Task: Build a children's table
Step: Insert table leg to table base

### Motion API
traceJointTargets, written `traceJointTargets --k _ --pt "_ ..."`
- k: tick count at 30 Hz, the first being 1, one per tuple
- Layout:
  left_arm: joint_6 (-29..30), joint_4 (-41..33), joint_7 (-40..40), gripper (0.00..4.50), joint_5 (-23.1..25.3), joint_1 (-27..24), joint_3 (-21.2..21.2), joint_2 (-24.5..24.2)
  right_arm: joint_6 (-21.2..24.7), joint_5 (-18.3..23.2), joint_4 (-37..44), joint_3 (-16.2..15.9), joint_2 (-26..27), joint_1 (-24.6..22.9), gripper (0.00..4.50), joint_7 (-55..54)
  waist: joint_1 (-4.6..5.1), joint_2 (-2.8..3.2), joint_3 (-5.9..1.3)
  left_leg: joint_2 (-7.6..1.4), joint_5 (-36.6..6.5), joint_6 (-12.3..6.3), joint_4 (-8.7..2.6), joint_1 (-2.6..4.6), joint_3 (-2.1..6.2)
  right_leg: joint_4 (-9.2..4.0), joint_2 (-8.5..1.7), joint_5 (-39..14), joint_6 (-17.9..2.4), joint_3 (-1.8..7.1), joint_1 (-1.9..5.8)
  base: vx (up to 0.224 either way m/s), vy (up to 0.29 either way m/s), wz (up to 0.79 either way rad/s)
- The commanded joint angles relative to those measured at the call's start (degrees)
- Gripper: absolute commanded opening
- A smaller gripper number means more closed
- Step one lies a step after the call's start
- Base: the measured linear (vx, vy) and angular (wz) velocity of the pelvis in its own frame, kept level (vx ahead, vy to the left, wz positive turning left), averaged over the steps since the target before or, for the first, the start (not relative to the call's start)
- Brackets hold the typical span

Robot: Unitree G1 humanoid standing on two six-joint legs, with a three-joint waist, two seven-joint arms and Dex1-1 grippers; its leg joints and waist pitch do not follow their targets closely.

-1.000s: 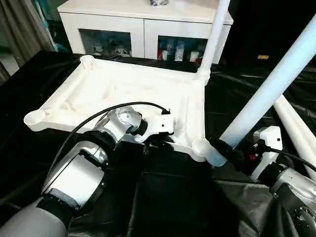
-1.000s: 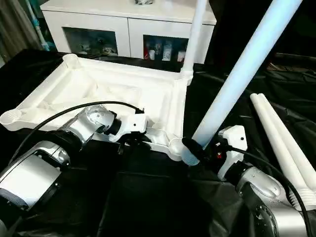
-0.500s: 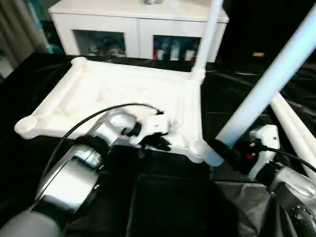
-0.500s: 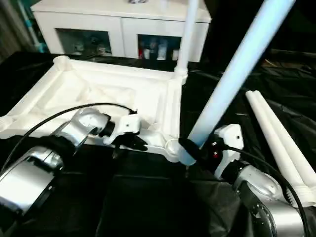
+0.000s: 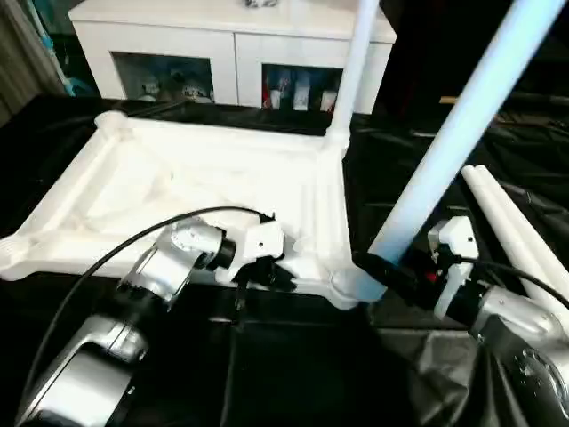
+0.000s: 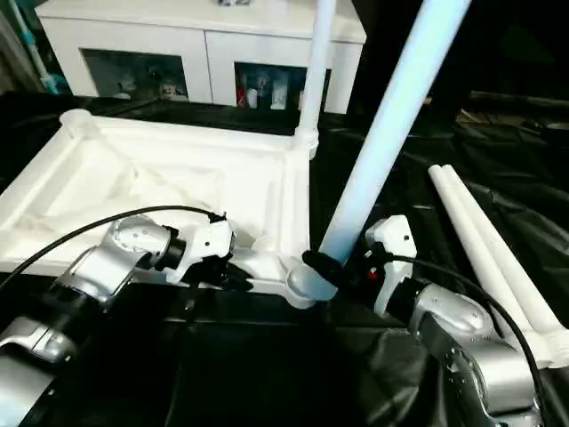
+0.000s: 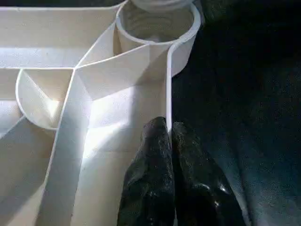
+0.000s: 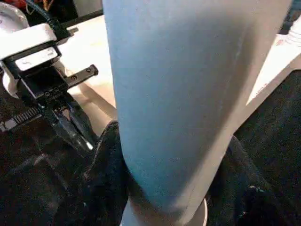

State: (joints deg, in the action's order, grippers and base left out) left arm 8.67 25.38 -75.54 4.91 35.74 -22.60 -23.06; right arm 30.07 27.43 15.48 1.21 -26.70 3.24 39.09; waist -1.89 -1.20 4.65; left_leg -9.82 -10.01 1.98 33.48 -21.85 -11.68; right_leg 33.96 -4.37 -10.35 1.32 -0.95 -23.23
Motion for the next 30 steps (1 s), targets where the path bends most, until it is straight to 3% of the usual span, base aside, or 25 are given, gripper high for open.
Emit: traceJointTargets --k 1,3,4,10,13,14,19,26,30 --pt "4.44 -3.59 -0.98 0.00 2.04 -2.49 -2.31 -1.71 2.00 0.45 -1.76 0.12 -0.55 0.10 1.86 0.19 -0.43 0.11 -2.16 -3.54 -20.67 0.53 -5.32 1.25 2.16 -4.58 -3.91 -19.16 -11.88 2.07 1.18 0.000 0.000 0.00" --pt "5.62 -6.35 -1.07 0.00 2.00 -3.18 -2.40 -2.51 2.36 1.20 -1.86 0.46 -0.19 0.25 1.86 0.21 -0.33 -0.04 -2.07 -3.50 -19.20 0.07 -5.40 0.95 2.13 -4.60 -3.88 -18.45 -11.92 2.04 1.36 0.000 0.000 0.00" --pt "6.32 -7.46 -0.96 0.00 2.01 -3.49 -2.43 -2.78 2.45 1.33 -1.89 0.44 -0.07 0.27 1.86 0.27 -0.43 0.01 -2.15 -3.47 -18.84 -0.17 -5.20 1.25 1.94 -4.69 -3.83 -18.30 -11.95 2.12 1.12 0.000 0.000 0.00" --pt "4.67 -7.61 0.95 0.00 3.36 -3.54 -3.22 -2.58 2.94 1.36 -1.42 -1.61 1.17 0.01 1.86 0.43 -0.50 -0.26 -2.16 -3.45 -16.39 -1.00 -5.20 1.04 1.69 -4.38 -3.53 -14.58 -12.44 2.02 1.16 0.000 0.000 0.00" --pt "5.35 -8.08 1.53 0.00 3.01 -3.15 -3.16 -2.30 3.21 1.53 -1.62 -1.86 1.31 0.38 1.86 0.54 -0.54 -0.10 -1.88 -3.50 -18.72 -0.27 -5.40 1.25 1.77 -4.74 -3.65 -18.38 -11.79 2.08 0.86 0.000 0.000 0.00" --pt "5.21 -7.71 2.13 0.00 2.47 -2.53 -2.82 -1.77 3.76 1.73 -1.57 -2.24 1.12 0.84 1.86 0.87 -0.43 -0.43 -1.79 -3.47 -19.78 0.04 -5.46 1.24 1.86 -4.89 -3.69 -20.83 -11.16 2.10 0.80 0.000 0.000 0.00" --pt "3.92 -6.30 3.04 0.00 2.20 -1.71 -2.36 -1.15 4.67 1.84 -1.30 -3.08 0.53 1.36 1.86 1.64 -0.38 -0.49 -1.67 -3.51 -21.89 1.18 -5.61 1.36 2.07 -5.37 -3.80 -24.49 -9.61 2.22 0.42 0.000 0.000 0.00" --pt "2.95 -5.70 3.20 0.00 1.83 -1.36 -2.38 -1.07 5.96 2.04 -0.90 -3.88 -0.33 1.83 1.86 2.43 -0.56 -0.83 -1.90 -3.60 -19.57 0.79 -5.61 1.17 1.92 -4.90 -3.81 -19.77 -10.58 2.23 0.74 0.000 0.000 0.00" --pt "2.41 -5.42 2.99 0.00 2.00 -1.32 -2.42 -1.35 6.09 1.73 -1.34 -4.16 -0.69 2.24 1.86 2.75 -0.62 -0.89 -1.90 -3.61 -18.76 0.42 -5.54 1.19 1.87 -4.85 -3.87 -19.56 -10.74 2.23 0.77 0.000 0.000 0.00"
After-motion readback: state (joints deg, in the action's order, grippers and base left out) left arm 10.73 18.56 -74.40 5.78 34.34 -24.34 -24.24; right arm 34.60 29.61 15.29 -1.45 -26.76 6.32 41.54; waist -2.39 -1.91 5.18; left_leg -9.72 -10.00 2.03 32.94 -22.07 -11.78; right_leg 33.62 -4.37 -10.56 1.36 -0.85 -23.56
